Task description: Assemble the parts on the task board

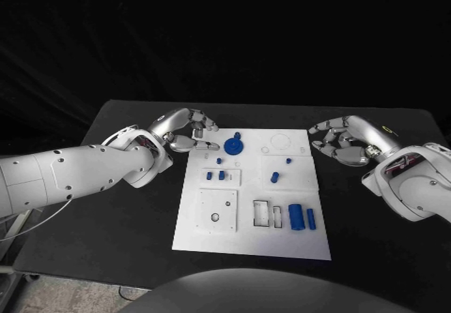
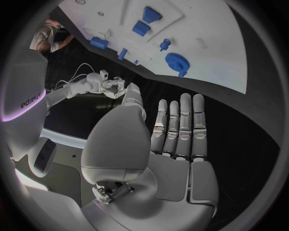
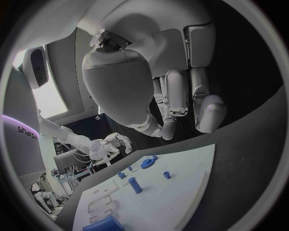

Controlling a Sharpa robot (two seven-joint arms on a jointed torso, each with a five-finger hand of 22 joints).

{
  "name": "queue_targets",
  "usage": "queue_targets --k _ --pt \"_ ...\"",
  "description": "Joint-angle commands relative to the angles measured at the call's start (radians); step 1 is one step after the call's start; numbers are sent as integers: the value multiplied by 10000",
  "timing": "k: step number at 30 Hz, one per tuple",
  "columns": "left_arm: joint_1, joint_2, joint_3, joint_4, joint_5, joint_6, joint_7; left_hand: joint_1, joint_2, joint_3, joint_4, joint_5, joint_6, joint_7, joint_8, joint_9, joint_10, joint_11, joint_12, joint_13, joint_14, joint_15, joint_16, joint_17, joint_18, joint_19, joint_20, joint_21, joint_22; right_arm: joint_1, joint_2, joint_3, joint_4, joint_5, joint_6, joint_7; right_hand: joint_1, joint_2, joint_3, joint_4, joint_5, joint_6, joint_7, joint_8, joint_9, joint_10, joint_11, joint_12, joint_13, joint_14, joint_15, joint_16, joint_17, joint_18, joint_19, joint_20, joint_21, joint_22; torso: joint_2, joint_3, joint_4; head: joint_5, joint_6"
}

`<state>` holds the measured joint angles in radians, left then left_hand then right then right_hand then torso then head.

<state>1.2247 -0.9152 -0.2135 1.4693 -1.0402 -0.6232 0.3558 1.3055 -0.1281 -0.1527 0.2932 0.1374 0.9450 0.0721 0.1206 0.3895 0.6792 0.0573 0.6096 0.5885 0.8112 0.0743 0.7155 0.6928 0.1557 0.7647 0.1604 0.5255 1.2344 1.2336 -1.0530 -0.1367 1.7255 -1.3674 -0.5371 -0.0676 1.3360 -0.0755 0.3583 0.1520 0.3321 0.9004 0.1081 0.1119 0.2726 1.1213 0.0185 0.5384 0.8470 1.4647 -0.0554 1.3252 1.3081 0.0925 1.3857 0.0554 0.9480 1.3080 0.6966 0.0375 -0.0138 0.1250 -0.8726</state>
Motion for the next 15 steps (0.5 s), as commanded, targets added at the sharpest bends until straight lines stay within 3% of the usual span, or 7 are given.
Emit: queue_targets --k 1,5,8,12,15 --pt "16 -13 5 98 3282 -191 2136 -330 -32 -3 4 -65 -32 146 60 -36 -381 79 9 -202 -909 221 -796 -609 -108 -873 159 -1113 -555 -6 22 -2 18 35 711 -122 -110 -13 0 77 -114 172 62 58 18 124 -1 -262 -289 505 60 -40 953 205 -7 21 -84 965 -2 11 -30 -44 0" --pt "15 -7 1 223 4868 508 2655 -777 -22 76 35 -43 -183 276 78 -114 -1170 345 -285 -870 -2233 235 -2094 -1827 -319 -2037 560 -2773 -1663 -19 31 -3 80 -99 882 -167 -72 -19 -16 73 -211 337 43 132 51 160 7 -527 -585 532 66 4 986 193 41 29 -71 967 3 17 -26 -58 0" --pt "13 10 -4 354 6303 1337 2941 -1059 -33 95 65 -52 -671 412 -144 -367 -1994 490 -766 -1609 -3107 329 -2956 -2723 -237 -2347 696 -3585 -2385 -35 32 -3 132 -286 1048 -237 -8 -58 -28 26 -278 367 38 134 53 191 2 -684 -771 532 62 -27 969 194 59 29 -106 961 4 18 -10 -101 0" --pt "8 31 -11 478 7466 2103 3089 -1214 -118 84 53 -4 -1301 439 -496 -802 -2836 463 -1352 -2492 -3852 439 -3756 -3615 -177 -2860 805 -4390 -3094 -63 65 -4 146 -508 1170 -278 111 -140 -43 -80 -444 367 41 119 48 220 2 -806 -928 522 60 -80 939 201 59 27 -174 948 13 11 -21 -85 0" --pt "-2 48 -17 536 7926 2530 3151 -1280 -108 90 54 85 -1900 323 -564 -1134 -3540 273 -1792 -3030 -5364 449 -4982 -4814 -186 -3469 818 -4648 -3595 -94 114 -4 144 -748 1283 -336 260 -212 -34 -205 -587 375 48 106 41 229 7 -921 -1068 501 59 -164 890 213 43 25 -275 926 25 15 -18 -97 0"
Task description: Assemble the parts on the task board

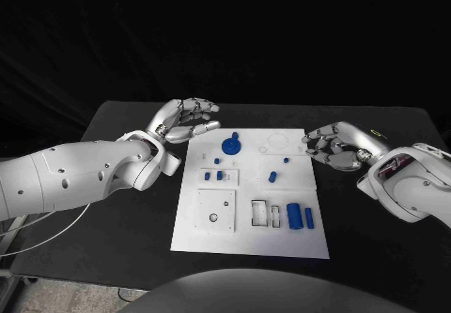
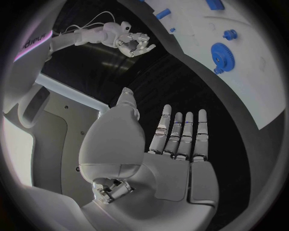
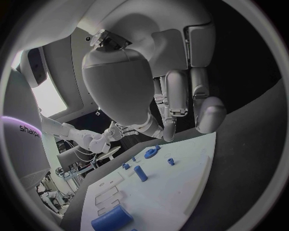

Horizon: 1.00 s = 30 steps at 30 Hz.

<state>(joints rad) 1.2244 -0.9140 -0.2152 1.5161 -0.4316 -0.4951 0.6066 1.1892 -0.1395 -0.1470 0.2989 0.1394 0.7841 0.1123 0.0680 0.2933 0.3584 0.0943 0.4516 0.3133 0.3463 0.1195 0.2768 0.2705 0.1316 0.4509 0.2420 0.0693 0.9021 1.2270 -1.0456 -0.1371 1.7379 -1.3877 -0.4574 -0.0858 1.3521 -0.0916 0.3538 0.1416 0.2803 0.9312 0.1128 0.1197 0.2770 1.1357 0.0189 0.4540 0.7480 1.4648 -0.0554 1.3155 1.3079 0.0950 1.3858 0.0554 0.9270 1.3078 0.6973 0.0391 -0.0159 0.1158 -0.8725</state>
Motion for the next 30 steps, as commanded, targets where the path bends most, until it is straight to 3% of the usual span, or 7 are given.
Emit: queue_targets --k 1,4,14,19,21,24,30 --pt "-3 43 -3 79 1931 1349 655 -86 31 57 5 90 -391 -122 -52 -249 -535 -139 -405 -477 -975 -25 -819 -830 63 -486 -9 -111 -402 -39 64 -1 12 -650 547 -191 179 -84 29 -167 -92 87 10 30 -3 53 15 -160 -158 489 67 -109 868 193 32 26 -117 917 21 3 5 -16 -2" --pt "-15 52 -8 103 2099 1576 677 -66 70 92 20 94 -853 -225 -50 -638 -1195 -345 -980 -1166 -1607 -56 -1391 -1492 140 -993 -41 -83 -951 -74 166 -1 -34 -1190 741 -324 517 -194 156 -442 -49 232 51 76 13 -225 84 -568 -490 426 124 -304 754 223 -46 52 -391 855 30 3 9 -25 -2" --pt "-31 -27 -17 215 2355 1957 645 -83 725 419 -14 70 -1070 -263 -67 -1104 -1414 -351 -910 -1738 -1580 203 -1499 -1905 288 -1103 262 -61 -1634 -171 533 3 -287 -2815 1113 -723 1195 -522 715 -1110 -316 342 264 -148 -77 -1735 687 -2621 -2527 234 553 -727 528 270 -261 360 -911 846 49 17 31 -26 -2" --pt "-32 -71 -19 293 2382 1976 613 2 1039 492 -35 181 -847 -205 -24 -1219 -1350 -300 -649 -1908 -1313 318 -1357 -1994 381 -937 419 -37 -1871 -178 753 5 -455 -3264 1157 -779 1302 -620 933 -1292 -266 289 273 -332 -214 -1768 747 -2896 -3120 155 489 -857 461 323 -364 367 -1071 898 57 8 31 -64 -2" --pt "-32 -114 -19 345 2387 1947 589 61 1208 481 -36 308 -410 -56 77 -1210 -1195 -163 -336 -1963 -1031 343 -1175 -2017 418 -784 458 -14 -1994 -179 869 6 -541 -3451 1143 -780 1319 -642 996 -1351 -165 273 278 -399 -275 -1809 746 -2966 -3306 130 417 -892 444 340 -401 324 -1111 917 64 10 22 -81 -2" --pt "-32 -211 -20 430 2392 1920 547 179 1332 446 -50 518 -299 18 129 -1285 -1145 -87 -116 -2078 -874 383 -1055 -2094 417 -631 473 -6 -2137 -180 1126 8 -748 -3671 1072 -748 1289 -661 1029 -1384 -18 352 258 -411 -310 -1810 729 -2997 -3468 108 364 -924 430 350 -438 281 -1157 924 88 19 15 -120 -2" --pt "-32 -270 -20 493 2396 1920 495 400 1569 381 -62 807 -256 64 150 -1390 -1102 -37 151 -2231 -601 453 -829 -2168 372 -415 490 20 -2304 -190 1465 9 -1071 -3757 1079 -697 1073 -681 934 -1304 -244 457 204 -426 -350 -1987 718 -3072 -3695 32 362 -1056 360 376 -560 272 -1384 872 86 13 85 -184 -2"
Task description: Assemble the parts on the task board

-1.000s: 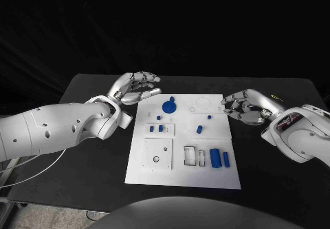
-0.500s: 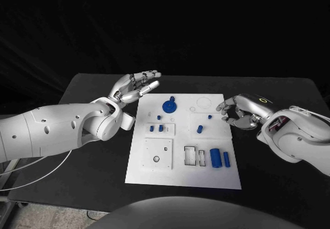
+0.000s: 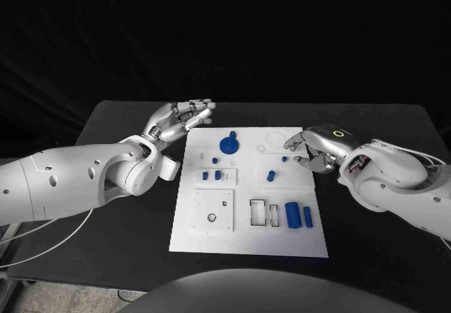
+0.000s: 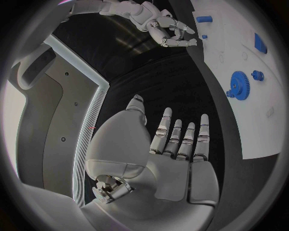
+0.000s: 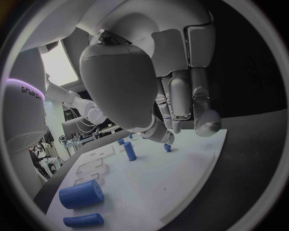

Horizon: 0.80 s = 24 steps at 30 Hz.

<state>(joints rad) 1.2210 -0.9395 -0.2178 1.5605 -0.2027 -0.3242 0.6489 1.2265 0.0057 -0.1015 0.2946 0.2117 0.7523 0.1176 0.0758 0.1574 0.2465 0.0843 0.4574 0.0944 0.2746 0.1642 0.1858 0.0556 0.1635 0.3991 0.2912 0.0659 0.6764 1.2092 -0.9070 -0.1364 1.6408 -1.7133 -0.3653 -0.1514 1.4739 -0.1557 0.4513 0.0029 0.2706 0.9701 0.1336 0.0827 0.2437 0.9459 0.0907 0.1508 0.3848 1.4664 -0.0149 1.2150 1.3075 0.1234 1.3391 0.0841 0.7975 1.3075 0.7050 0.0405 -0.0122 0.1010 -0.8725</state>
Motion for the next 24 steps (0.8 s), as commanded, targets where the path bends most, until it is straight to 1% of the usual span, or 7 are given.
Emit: queue_targets --k 1,2,4,7,14,19,24 --pt "3 -18 5 56 107 211 65 65 148 -91 -20 127 68 17 74 -46 28 72 137 -65 160 17 119 -26 43 137 0 59 -71 -15 134 2 -155 -486 163 -30 -181 -34 -63 103 -200 87 -11 -57 -21 -102 6 -38 -89 5 -36 -72 352 95 -114 -10 -133 865 12 2 50 -32 -1" --pt "3 -21 5 62 107 211 56 99 174 -107 -22 160 71 21 77 -59 33 78 169 -85 194 26 150 -32 34 165 1 63 -92 -19 187 3 -209 -458 164 -16 -225 -26 -92 129 -264 108 -26 -58 -26 -124 12 -36 -123 -12 -27 -105 334 105 -147 -3 -214 845 16 4 51 -30 -1" --pt "3 -21 5 67 107 213 41 150 210 -139 -23 205 73 26 79 -82 39 84 220 -120 258 47 207 -38 18 212 2 68 -127 -26 271 3 -295 -394 162 15 -316 -2 -152 190 -370 144 -40 -58 -33 -145 15 -20 -174 -24 -13 -113 331 107 -172 11 -264 831 15 -6 39 -19 -1" --pt "3 -9 5 67 107 215 21 252 267 -186 -27 289 75 33 81 -117 51 98 305 -173 368 89 304 -39 -6 294 3 82 -179 -37 360 3 -387 -313 158 50 -447 51 -236 290 -480 185 -46 -62 -45 -139 31 28 -230 -23 20 -92 346 106 -188 37 -310 816 13 -9 47 -37 -1" --pt "3 25 5 43 108 232 -26 454 356 -300 -28 455 90 57 95 -182 108 136 514 -264 599 174 512 -24 -62 499 9 130 -276 -63 485 3 -532 -132 207 108 -716 239 -421 528 -754 347 -133 -35 -52 -99 38 167 -343 -27 69 -78 354 115 -199 93 -424 784 2 -13 45 -32 -1" --pt "3 35 5 30 108 239 -46 511 379 -333 -28 500 88 65 96 -201 118 146 565 -284 692 195 590 -14 -76 569 7 151 -301 -77 514 3 -598 -53 338 72 -844 269 -564 618 -957 396 -162 -39 -57 -137 50 223 -407 -74 108 -159 306 135 -253 128 -610 739 3 -13 46 -34 -1" --pt "3 49 5 11 108 259 -60 558 397 -364 -29 527 79 67 93 -219 114 154 595 -299 752 220 645 -8 -85 627 5 168 -323 -100 590 3 -705 -17 443 45 -817 314 -618 601 -974 539 -220 21 -24 -138 67 278 -445 -106 153 -213 274 142 -279 163 -712 717 2 -12 35 -38 -1"
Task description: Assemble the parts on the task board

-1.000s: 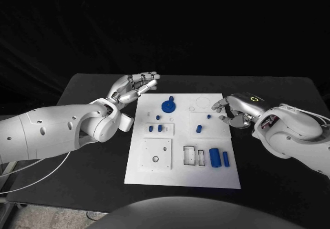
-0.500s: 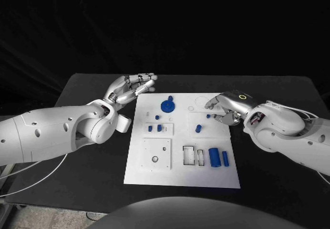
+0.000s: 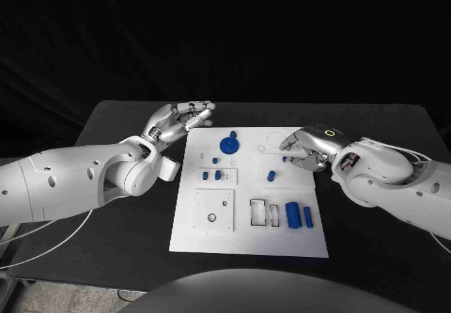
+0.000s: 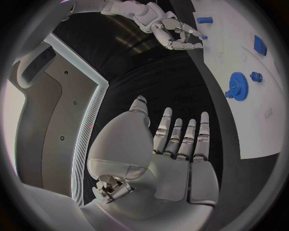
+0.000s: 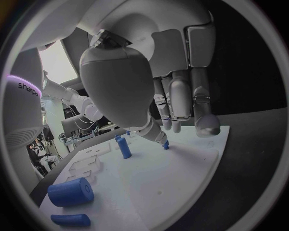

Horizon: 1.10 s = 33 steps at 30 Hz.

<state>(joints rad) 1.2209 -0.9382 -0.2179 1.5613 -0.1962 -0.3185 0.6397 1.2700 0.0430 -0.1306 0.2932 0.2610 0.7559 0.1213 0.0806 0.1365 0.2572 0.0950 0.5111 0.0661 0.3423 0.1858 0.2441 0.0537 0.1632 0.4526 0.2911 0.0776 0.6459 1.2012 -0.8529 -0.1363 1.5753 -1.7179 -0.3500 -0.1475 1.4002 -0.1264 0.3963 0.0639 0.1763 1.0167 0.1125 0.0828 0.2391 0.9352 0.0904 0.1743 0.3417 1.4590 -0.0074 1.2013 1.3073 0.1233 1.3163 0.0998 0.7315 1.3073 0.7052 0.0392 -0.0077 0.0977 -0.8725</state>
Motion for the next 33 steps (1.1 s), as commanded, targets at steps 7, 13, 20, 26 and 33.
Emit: queue_targets --k 7,13,20,26,33 --pt "4 76 6 -22 42 237 16 205 54 -117 -16 98 31 30 43 -37 8 58 114 -28 181 32 154 21 -82 195 -1 86 -50 -90 123 1 -165 46 396 17 -32 57 -170 -67 105 310 -88 130 110 141 65 222 -47 -72 135 -122 246 154 -77 57 -171 699 10 -4 4 29 -1" --pt "3 106 6 -65 42 248 0 229 65 -133 -15 117 26 28 43 -46 10 62 135 -30 224 44 190 25 -81 229 -2 98 -62 -152 204 1 -254 50 314 119 -21 105 -231 -85 144 378 -127 158 165 303 40 390 -38 -73 151 -97 259 156 -68 78 -183 705 8 -5 0 24 -1" --pt "2 157 5 -119 42 291 -41 300 112 -163 -17 171 14 35 41 -68 11 81 176 -34 314 89 267 33 -83 293 -5 116 -94 -214 273 1 -308 54 238 202 67 211 -276 -155 204 594 -194 288 302 437 -1 578 -19 -81 140 -95 256 166 -60 80 -212 713 10 -8 2 23 -1" --pt "1 180 4 -152 42 322 -84 347 147 -183 -17 212 14 54 44 -80 28 98 223 -33 377 125 320 38 -87 325 -6 123 -119 -246 289 1 -347 71 255 227 200 316 -283 -258 277 729 -204 385 429 538 -37 719 -7 -100 128 -120 238 172 -63 72 -249 719 4 -11 -4 27 -1" --pt "-4 217 2 -186 42 366 -156 424 219 -228 -16 276 59 118 75 -92 108 149 360 -22 515 184 431 50 -94 378 -8 135 -164 -268 294 1 -390 77 231 267 547 548 -222 -521 328 915 -119 540 658 810 -132 961 -1 -157 64 -248 153 192 -80 17 -322 735 1 -12 1 22 -1"
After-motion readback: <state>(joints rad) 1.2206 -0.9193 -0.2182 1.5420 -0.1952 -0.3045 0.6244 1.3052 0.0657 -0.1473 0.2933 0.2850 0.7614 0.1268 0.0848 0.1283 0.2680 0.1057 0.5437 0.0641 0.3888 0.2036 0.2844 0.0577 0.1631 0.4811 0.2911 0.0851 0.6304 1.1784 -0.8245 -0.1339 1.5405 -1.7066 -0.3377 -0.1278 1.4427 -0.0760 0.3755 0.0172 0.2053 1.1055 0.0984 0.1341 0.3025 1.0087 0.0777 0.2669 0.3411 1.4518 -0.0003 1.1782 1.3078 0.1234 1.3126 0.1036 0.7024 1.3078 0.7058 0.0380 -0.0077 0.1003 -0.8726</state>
